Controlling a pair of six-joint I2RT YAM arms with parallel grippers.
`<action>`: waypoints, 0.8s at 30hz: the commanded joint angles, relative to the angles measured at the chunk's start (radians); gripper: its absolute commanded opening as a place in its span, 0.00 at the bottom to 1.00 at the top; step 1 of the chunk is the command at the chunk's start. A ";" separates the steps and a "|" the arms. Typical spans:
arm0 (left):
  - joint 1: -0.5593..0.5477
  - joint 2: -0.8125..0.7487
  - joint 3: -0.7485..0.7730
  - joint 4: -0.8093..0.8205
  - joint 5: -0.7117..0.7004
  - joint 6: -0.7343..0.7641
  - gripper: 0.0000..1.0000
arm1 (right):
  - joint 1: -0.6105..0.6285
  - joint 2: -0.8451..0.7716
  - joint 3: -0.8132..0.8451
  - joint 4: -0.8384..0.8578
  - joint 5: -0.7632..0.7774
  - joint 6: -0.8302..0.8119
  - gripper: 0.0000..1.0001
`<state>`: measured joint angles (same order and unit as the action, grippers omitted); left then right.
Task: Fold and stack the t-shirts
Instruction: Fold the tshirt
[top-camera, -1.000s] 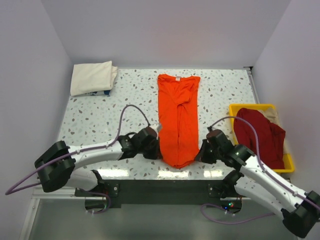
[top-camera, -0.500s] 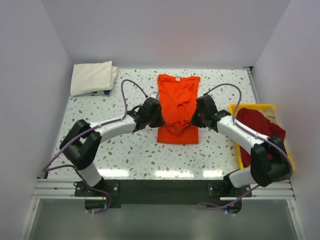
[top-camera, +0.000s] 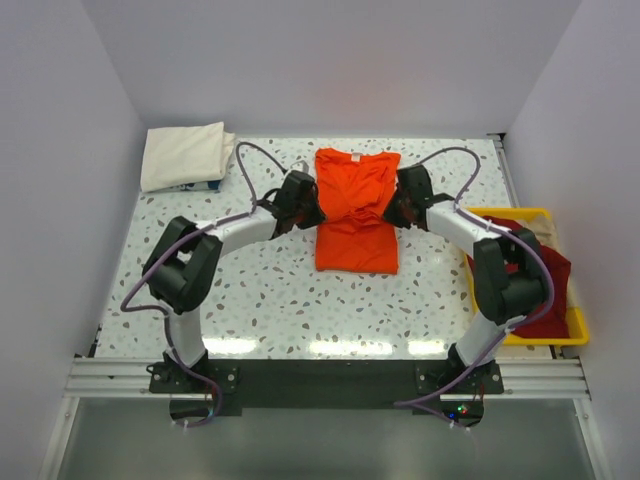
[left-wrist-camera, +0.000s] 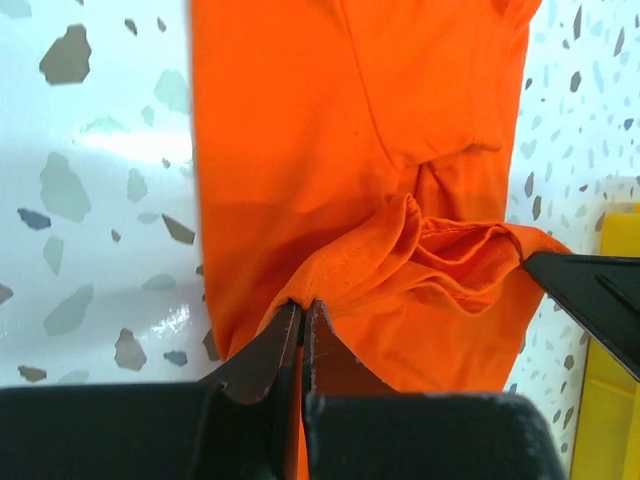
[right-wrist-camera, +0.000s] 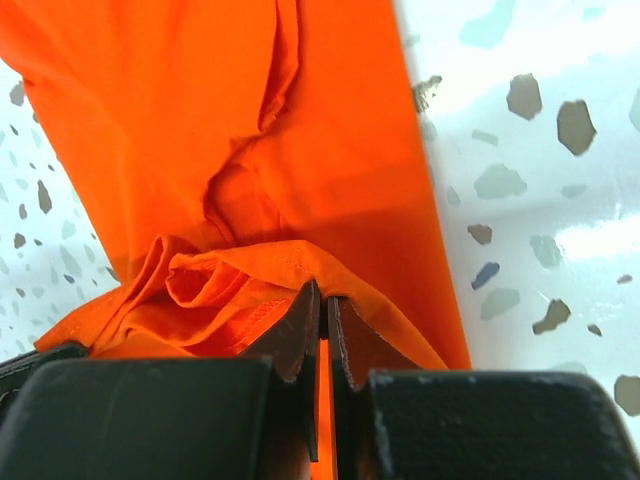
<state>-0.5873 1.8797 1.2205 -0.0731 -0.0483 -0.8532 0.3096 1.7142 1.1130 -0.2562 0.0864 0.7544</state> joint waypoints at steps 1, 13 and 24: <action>0.020 0.016 0.071 0.058 0.013 0.009 0.00 | -0.007 0.016 0.076 0.040 -0.008 -0.006 0.00; 0.072 0.130 0.188 0.050 0.097 0.049 0.00 | -0.055 0.100 0.154 0.021 -0.028 -0.006 0.00; 0.107 0.160 0.211 0.058 0.117 0.069 0.11 | -0.102 0.156 0.197 0.041 -0.085 -0.029 0.03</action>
<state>-0.5014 2.0441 1.3842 -0.0673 0.0570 -0.8143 0.2214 1.8668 1.2480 -0.2558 0.0208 0.7490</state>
